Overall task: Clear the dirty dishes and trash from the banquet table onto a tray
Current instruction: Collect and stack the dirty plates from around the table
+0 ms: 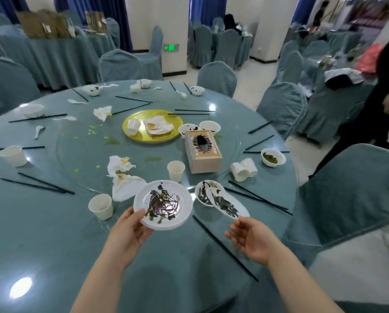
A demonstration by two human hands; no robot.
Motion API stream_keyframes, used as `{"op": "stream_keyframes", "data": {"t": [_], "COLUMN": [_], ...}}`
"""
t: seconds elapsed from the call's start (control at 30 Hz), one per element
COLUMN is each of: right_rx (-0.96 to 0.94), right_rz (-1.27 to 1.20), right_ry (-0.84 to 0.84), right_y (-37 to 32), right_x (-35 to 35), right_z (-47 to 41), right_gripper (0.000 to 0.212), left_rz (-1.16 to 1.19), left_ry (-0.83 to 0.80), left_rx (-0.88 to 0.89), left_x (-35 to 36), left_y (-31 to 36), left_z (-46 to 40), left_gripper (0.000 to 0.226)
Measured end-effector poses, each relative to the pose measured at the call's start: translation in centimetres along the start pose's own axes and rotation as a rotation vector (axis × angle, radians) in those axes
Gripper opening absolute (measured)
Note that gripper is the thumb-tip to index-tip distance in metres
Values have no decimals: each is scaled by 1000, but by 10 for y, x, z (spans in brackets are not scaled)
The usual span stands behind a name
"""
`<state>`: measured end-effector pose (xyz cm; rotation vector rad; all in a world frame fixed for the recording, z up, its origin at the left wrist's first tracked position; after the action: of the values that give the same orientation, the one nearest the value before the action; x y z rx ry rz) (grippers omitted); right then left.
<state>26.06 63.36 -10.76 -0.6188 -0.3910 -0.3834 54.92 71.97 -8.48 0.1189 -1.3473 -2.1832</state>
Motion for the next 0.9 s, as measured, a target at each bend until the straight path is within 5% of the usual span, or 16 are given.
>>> {"op": "stream_keyframes", "data": {"t": [0.37,0.57,0.73,0.9], "right_rx": [-94,-285,-305,-238], "right_rz": [382,580,622,681], "right_ry": [-214,-298,-408,-565], "right_y": [56,77,98,130], "right_x": [75,137,188,223], "right_z": [29,24,19,7], "right_gripper": [34,6,29,29], "left_rz": [-27,-3,16,-11], "left_ry": [-13,19,79,168], "left_rx": [41,116,160,190], "left_x": [-33,-58,-87,-123], "left_y": [0,18,37,42], "left_z": [22,32,36,41], "left_gripper": [15,21,19,20]}}
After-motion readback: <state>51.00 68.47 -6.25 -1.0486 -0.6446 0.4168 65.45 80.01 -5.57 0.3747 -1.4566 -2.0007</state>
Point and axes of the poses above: each hand's wrist, its own z-axis away from the middle knuckle, its own x-axis out of the palm, y = z × x, the point moved 7 cm from there along -z, towards the middle knuckle, and after that the axes turned 15 degrees about -z, right-handed, at the moved point
